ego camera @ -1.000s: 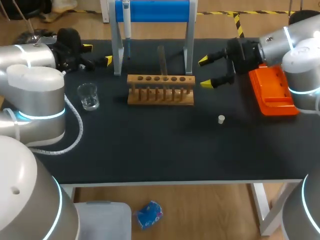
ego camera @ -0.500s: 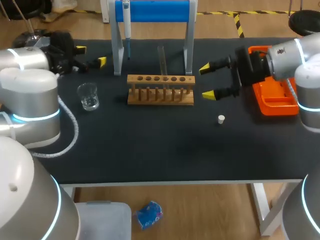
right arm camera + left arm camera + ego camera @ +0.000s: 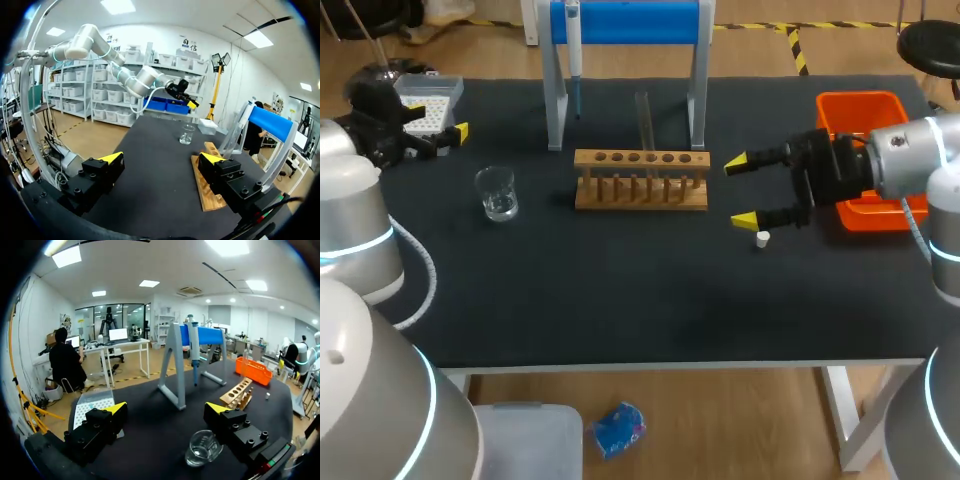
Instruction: Invert the test tube, pick up the pipette, mount the tip to pipette, aspirate from beaker and dispense into the tube, eject the tip, return the pipette, and cap with the stopper.
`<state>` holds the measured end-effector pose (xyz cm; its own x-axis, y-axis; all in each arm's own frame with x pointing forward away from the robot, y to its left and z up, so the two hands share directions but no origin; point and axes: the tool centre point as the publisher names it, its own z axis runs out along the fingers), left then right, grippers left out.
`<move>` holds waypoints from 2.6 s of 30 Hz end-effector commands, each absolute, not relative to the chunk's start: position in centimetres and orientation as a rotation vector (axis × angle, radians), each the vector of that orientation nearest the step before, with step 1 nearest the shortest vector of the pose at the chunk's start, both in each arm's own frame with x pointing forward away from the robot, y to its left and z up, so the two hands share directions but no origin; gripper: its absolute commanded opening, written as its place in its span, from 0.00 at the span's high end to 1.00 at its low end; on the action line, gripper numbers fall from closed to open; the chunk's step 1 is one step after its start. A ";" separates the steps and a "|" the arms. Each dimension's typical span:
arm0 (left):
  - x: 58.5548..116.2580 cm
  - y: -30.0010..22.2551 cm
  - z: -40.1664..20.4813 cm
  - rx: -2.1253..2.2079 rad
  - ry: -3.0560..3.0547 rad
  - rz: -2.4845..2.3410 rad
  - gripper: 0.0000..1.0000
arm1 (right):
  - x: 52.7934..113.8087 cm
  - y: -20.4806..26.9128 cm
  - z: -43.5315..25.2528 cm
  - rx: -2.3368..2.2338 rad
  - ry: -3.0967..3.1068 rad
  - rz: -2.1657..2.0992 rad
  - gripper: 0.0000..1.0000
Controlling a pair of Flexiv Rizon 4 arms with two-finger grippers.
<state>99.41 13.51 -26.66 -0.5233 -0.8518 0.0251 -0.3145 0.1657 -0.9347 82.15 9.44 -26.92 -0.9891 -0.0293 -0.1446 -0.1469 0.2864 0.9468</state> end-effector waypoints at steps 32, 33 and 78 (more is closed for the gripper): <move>105.3 22.9 -27.3 -0.929 1.840 -1.383 0.00 | 78.6 7.9 -28.5 -0.110 2.294 2.175 0.00; 105.4 23.1 -27.4 -0.926 1.848 -1.379 0.00 | 78.5 7.9 -28.4 -0.123 2.271 2.193 0.00; 115.2 25.9 -34.8 -1.165 2.033 -1.174 0.26 | 78.4 7.8 -28.3 -0.138 2.259 2.212 0.00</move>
